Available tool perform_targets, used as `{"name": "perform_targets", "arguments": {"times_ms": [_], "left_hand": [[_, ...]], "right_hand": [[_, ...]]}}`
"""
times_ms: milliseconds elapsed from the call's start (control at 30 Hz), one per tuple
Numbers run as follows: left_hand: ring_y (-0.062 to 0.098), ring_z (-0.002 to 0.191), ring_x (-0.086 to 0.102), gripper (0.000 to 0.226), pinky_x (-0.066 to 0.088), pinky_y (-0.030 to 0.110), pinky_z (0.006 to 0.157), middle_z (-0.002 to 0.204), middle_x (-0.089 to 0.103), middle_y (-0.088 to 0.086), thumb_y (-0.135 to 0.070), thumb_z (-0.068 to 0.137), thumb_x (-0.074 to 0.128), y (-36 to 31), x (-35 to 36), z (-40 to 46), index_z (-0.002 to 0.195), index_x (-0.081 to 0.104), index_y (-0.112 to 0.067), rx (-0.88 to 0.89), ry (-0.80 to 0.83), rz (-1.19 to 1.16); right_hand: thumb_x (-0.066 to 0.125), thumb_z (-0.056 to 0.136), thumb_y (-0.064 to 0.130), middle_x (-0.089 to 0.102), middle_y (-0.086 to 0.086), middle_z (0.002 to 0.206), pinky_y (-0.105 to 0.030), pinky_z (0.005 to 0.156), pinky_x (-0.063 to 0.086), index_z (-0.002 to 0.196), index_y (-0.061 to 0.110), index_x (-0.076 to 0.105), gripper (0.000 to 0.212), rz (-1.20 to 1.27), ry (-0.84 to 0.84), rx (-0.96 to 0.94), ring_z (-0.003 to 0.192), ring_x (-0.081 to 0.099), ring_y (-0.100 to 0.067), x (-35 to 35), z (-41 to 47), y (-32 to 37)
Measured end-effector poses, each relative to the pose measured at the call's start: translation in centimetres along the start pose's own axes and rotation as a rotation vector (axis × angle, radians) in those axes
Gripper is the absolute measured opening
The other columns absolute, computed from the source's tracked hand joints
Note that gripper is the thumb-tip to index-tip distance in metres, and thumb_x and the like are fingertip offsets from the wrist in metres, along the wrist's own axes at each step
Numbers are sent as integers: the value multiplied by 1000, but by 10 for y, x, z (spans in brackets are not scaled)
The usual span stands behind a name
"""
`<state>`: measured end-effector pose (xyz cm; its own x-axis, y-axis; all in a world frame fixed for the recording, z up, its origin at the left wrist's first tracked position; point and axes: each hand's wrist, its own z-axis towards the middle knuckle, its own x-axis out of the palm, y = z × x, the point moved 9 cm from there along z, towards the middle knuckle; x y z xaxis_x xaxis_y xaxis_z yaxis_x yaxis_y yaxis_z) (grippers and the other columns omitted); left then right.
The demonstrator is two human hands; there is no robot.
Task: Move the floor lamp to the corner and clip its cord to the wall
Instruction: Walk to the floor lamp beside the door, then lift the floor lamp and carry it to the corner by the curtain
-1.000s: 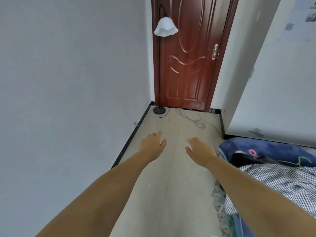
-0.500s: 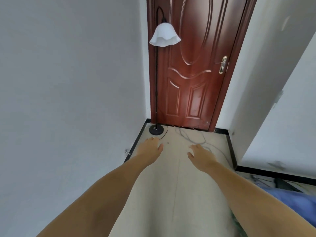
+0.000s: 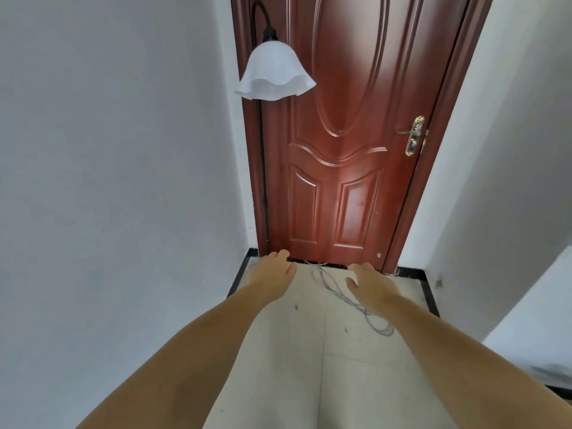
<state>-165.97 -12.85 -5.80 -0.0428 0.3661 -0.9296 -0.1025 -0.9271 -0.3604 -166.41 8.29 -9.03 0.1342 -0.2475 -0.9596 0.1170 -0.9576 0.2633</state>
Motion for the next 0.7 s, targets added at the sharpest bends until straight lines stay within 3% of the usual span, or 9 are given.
{"name": "perform_targets", "arguments": {"times_ms": [267, 533, 700], "left_hand": [[27, 96, 56, 37, 50, 43, 80, 107, 61, 10, -37, 96, 36, -1, 21, 198, 122, 48, -14, -55, -4, -41], [28, 101, 57, 34, 48, 40, 83, 112, 61, 9, -38, 96, 36, 93, 86, 348, 117, 51, -15, -254, 104, -93], [26, 98, 60, 36, 48, 36, 82, 115, 64, 7, -41, 96, 37, 163, 124, 457, 118, 52, -17, -388, 175, -66]], "right_hand": [[34, 97, 34, 48, -11, 133, -42, 94, 47, 133, 15, 45, 42, -1, 149, -95, 116, 55, -30, -15, 213, -8], [33, 98, 34, 47, -12, 132, -43, 92, 48, 134, 15, 44, 42, 65, 240, -128, 112, 57, -31, 48, 395, -5], [34, 98, 36, 48, -13, 133, -44, 95, 47, 135, 15, 43, 44, 188, 244, -73, 119, 53, -32, 92, 526, -4]]}}
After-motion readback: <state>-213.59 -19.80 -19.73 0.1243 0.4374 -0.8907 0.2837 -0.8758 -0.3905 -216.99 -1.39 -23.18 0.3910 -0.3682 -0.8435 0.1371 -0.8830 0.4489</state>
